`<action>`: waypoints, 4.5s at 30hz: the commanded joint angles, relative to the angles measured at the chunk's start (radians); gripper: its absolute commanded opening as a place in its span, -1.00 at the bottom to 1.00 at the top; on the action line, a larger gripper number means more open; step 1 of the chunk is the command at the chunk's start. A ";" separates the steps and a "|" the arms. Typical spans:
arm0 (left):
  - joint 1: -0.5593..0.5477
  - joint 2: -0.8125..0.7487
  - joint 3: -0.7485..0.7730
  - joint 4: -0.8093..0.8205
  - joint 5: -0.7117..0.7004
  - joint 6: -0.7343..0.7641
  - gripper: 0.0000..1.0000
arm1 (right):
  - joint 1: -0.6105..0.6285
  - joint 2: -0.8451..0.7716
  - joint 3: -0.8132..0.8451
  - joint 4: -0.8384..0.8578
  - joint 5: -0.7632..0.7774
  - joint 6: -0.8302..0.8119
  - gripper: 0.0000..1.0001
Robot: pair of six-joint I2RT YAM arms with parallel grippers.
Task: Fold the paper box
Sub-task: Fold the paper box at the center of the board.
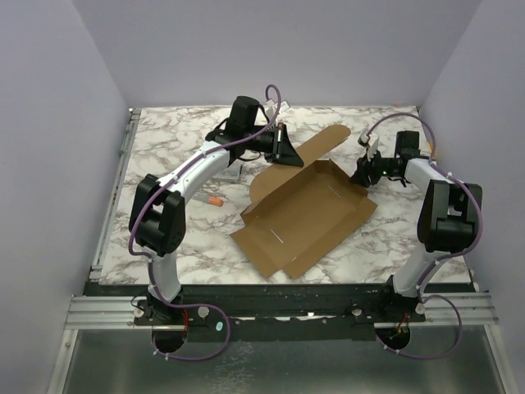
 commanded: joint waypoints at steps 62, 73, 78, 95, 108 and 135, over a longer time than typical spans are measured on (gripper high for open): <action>-0.021 -0.007 0.075 -0.044 -0.024 -0.044 -0.72 | 0.137 -0.303 -0.305 0.069 0.178 -0.487 -0.93; -0.021 -0.004 0.089 -0.045 -0.027 -0.062 -0.84 | 0.137 -0.334 -0.316 0.107 0.176 -0.446 -0.94; -0.021 -0.003 0.141 -0.045 -0.011 -0.078 -1.00 | 0.137 -0.357 -0.309 0.144 0.172 -0.395 -0.93; -0.021 0.018 0.221 -0.043 -0.089 -0.098 -0.99 | 0.216 -0.374 -0.295 -0.023 0.185 -0.520 -0.93; -0.022 0.028 0.240 -0.043 -0.089 -0.103 -0.96 | 0.227 -0.340 -0.261 -0.082 0.255 -0.580 -0.92; -0.026 0.036 0.287 -0.039 -0.083 -0.115 -0.97 | 0.246 -0.328 -0.249 -0.090 0.289 -0.536 -0.92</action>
